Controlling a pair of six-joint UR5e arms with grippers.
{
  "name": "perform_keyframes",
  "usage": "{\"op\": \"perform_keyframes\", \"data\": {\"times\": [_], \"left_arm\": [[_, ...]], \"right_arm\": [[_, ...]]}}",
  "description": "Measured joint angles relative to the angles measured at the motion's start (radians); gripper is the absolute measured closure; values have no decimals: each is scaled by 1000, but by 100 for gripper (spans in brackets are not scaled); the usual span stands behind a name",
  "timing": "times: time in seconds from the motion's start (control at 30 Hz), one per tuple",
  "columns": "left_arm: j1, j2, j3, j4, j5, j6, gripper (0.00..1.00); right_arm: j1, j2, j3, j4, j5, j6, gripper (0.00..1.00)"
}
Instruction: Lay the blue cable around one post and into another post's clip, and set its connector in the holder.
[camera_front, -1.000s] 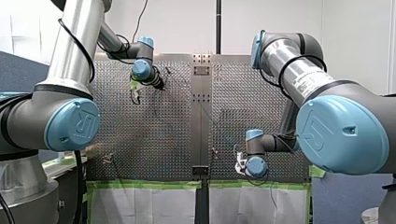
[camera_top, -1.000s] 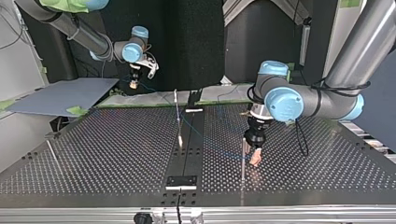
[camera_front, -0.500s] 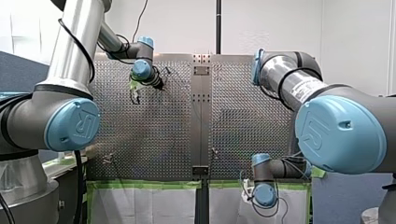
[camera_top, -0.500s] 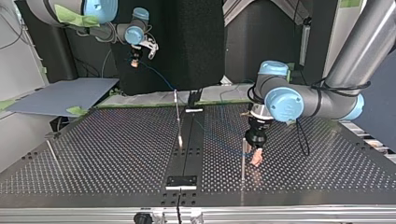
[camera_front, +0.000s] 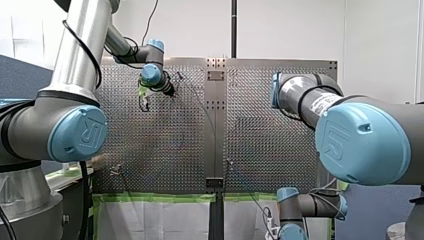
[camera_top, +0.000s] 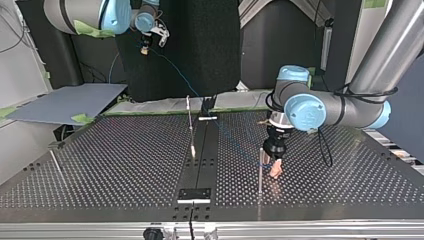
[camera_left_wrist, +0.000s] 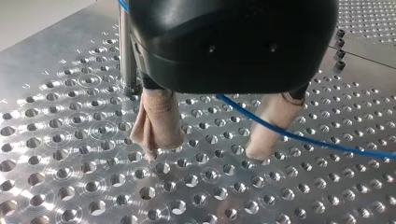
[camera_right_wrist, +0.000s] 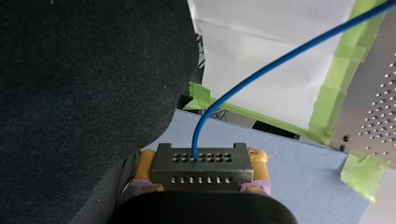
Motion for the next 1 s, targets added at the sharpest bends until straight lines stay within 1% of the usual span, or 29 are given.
{"op": "perform_keyframes", "data": {"times": [0.27, 0.5, 0.63, 0.83, 0.9, 1.0], "left_arm": [[1, 0, 0, 1, 0, -1, 0], [1, 0, 0, 1, 0, -2, 0], [1, 0, 0, 0, 0, -1, 0], [2, 0, 0, 0, 0, 0, 0], [2, 0, 0, 0, 0, 0, 0], [2, 0, 0, 0, 0, 0, 0]], "right_arm": [[-29, 71, -16, -71, -6, 2, 100], [-52, 134, -61, -133, -14, 2, 100], [-63, 168, -73, -168, -23, 2, 100], [-82, 223, -78, -223, -42, 1, 100], [-87, 238, -78, -238, -44, 0, 100], [-95, 264, -78, -264, -46, -11, 100]]}}
